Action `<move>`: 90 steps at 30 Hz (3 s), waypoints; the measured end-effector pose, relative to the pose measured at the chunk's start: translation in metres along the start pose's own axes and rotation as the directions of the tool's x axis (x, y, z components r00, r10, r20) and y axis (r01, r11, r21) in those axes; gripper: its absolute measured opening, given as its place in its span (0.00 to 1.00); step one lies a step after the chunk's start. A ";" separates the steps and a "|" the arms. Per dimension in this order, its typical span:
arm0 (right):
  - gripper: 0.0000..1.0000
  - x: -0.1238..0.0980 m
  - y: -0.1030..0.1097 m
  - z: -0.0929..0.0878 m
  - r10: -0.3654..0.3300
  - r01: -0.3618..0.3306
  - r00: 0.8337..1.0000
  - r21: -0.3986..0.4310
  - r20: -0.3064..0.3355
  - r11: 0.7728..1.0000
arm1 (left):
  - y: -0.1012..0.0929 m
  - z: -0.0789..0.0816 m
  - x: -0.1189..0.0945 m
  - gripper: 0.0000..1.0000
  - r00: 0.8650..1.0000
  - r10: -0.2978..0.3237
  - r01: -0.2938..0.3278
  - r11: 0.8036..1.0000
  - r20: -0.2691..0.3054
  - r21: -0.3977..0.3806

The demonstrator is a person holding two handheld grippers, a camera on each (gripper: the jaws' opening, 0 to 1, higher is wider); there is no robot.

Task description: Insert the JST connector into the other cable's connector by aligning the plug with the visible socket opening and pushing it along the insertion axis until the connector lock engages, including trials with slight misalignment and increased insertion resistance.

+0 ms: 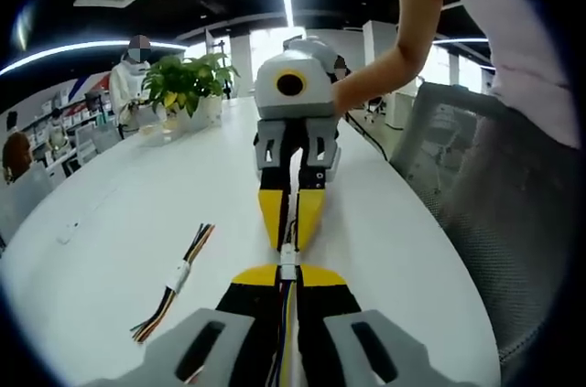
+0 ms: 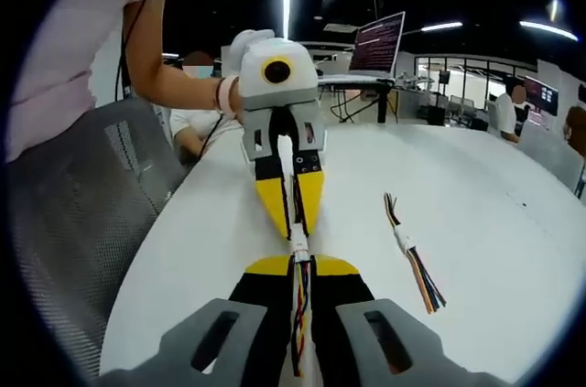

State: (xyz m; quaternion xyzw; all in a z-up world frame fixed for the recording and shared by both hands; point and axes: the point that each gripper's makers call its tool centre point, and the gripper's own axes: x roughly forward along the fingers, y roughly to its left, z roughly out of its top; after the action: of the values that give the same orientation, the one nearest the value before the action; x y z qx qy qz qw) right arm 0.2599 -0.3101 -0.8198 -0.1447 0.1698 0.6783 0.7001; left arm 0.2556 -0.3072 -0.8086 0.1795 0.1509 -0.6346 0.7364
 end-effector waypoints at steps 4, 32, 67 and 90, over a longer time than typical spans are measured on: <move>0.02 0.000 -0.002 0.002 -0.001 0.001 1.000 0.009 0.006 1.000 | 0.002 0.002 0.000 0.00 1.000 0.004 -0.004 1.000 0.001 0.014; 0.02 0.018 -0.040 -0.002 -0.081 0.080 0.997 -0.052 -0.012 0.995 | 0.045 -0.019 0.003 0.00 1.000 0.031 -0.031 0.999 -0.004 0.036; 0.03 0.031 -0.057 -0.013 -0.082 0.082 0.996 -0.017 -0.027 0.997 | 0.059 -0.039 0.007 0.00 1.000 0.015 -0.016 1.000 -0.025 -0.013; 0.04 0.030 -0.059 -0.017 -0.084 0.084 0.996 -0.001 -0.031 0.996 | 0.055 -0.034 0.006 0.02 0.999 0.023 -0.025 0.999 -0.034 -0.037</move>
State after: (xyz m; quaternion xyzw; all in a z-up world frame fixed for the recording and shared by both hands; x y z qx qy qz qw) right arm 0.3186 -0.2927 -0.8500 -0.1624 0.1744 0.6458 0.7254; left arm 0.3106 -0.2901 -0.8382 0.1783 0.1729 -0.6196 0.7446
